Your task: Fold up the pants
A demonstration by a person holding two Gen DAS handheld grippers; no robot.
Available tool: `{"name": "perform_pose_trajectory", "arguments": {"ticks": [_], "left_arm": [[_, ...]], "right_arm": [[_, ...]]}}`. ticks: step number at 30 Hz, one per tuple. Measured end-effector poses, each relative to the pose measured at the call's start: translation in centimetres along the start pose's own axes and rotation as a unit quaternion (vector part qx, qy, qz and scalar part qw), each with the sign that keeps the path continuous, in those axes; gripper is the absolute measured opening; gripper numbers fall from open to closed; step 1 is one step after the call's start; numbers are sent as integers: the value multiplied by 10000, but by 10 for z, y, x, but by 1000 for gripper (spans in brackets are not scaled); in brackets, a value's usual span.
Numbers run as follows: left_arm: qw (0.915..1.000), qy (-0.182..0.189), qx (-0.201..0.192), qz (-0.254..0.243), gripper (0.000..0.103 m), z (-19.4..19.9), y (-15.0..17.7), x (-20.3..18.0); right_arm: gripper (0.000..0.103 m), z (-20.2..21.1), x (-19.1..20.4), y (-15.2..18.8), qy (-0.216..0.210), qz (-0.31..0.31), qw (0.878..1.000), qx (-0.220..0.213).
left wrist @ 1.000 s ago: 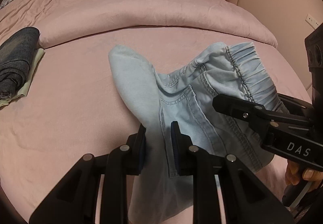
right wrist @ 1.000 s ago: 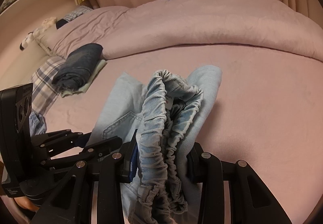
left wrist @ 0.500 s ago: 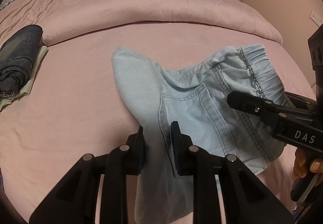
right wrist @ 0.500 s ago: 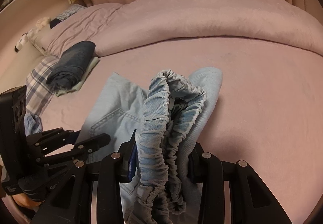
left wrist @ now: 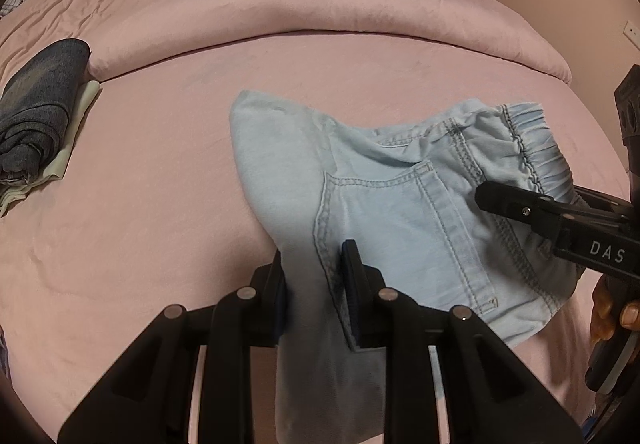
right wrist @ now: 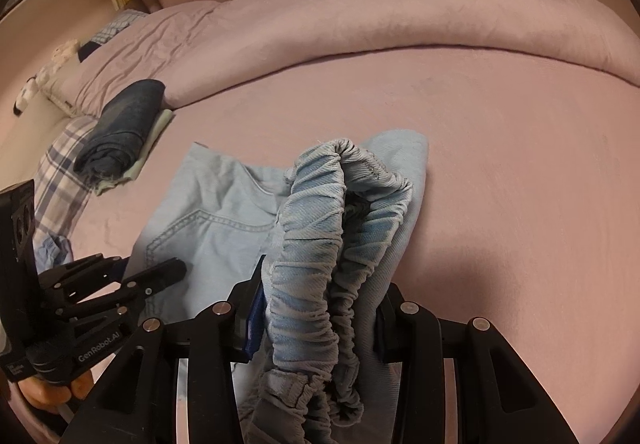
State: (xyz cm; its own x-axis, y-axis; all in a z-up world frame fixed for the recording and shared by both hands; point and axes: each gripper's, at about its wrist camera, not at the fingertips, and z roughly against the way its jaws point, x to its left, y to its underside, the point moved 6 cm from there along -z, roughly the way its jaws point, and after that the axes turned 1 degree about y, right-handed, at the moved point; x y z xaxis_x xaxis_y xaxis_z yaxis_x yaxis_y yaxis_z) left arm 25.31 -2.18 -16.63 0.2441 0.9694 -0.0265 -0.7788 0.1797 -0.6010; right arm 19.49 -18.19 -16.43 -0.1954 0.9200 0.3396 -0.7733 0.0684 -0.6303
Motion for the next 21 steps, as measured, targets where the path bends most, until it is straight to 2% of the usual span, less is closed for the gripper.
{"name": "perform_pose_trajectory", "arguments": {"ticks": [7, 21], "left_arm": [[10000, -40, 35, 6, 27, -3, 1, 2], [9999, -66, 88, 60, 32, -9, 5, 6]], "right_arm": [[42, -3, -7, 2, 8, -94, 9999, 38], [55, -13, -17, 4, 66, -234, 9995, 186]]}}
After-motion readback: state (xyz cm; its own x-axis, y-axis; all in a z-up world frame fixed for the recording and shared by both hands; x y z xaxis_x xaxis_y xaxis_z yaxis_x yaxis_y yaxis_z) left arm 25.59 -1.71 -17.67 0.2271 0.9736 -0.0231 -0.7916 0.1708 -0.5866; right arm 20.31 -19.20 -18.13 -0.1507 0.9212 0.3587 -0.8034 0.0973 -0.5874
